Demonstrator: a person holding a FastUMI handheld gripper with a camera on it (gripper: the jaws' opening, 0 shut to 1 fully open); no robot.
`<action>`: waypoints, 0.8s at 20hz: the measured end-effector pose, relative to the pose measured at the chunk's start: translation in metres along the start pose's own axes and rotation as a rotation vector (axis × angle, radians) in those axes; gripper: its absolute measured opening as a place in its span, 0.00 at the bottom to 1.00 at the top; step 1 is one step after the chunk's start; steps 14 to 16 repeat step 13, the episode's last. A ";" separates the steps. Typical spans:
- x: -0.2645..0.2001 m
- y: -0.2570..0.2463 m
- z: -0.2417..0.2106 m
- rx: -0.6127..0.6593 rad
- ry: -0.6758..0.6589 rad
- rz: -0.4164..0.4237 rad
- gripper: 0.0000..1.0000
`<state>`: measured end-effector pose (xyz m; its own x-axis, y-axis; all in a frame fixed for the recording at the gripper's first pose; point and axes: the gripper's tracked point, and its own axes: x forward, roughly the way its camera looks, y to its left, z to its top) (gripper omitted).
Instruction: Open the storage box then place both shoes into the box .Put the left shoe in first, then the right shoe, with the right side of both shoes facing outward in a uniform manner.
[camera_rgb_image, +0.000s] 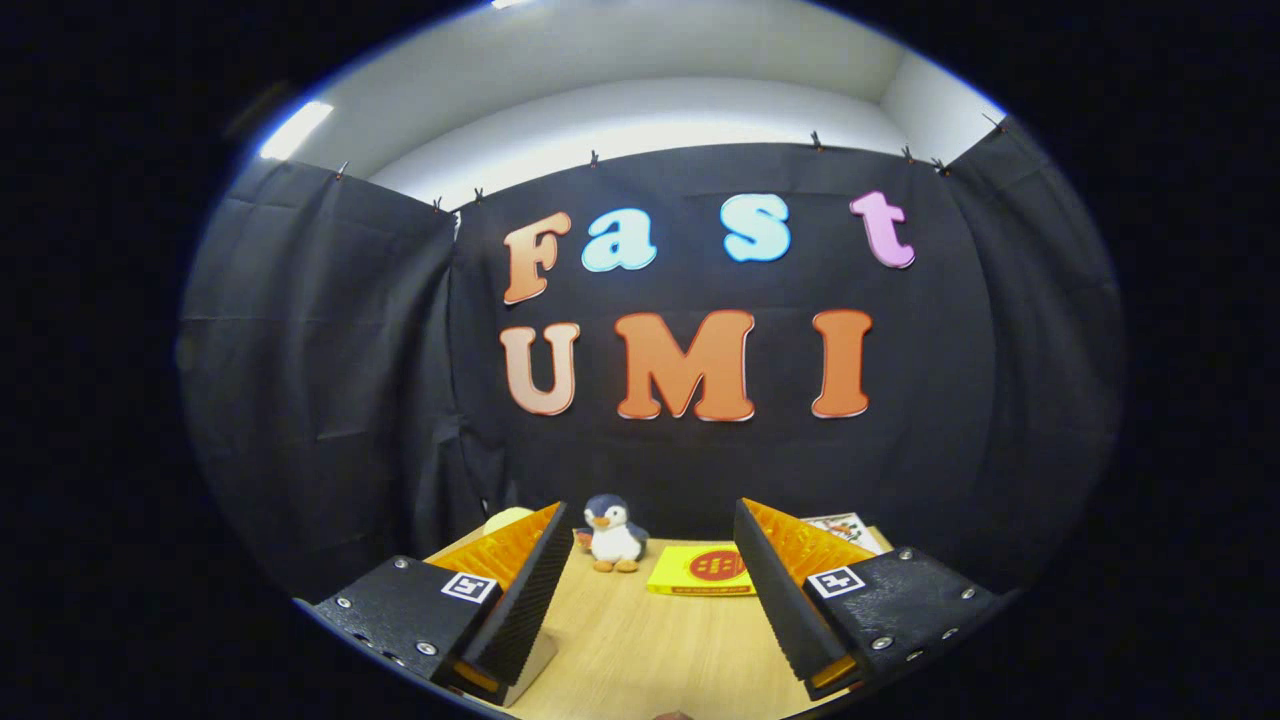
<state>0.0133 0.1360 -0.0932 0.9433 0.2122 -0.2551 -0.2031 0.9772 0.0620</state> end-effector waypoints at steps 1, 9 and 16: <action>-0.002 -0.010 0.011 -0.020 -0.047 -0.011 0.97; -0.030 -0.061 0.062 -0.058 -0.194 -0.084 0.97; -0.034 -0.084 0.066 -0.050 -0.213 -0.105 0.97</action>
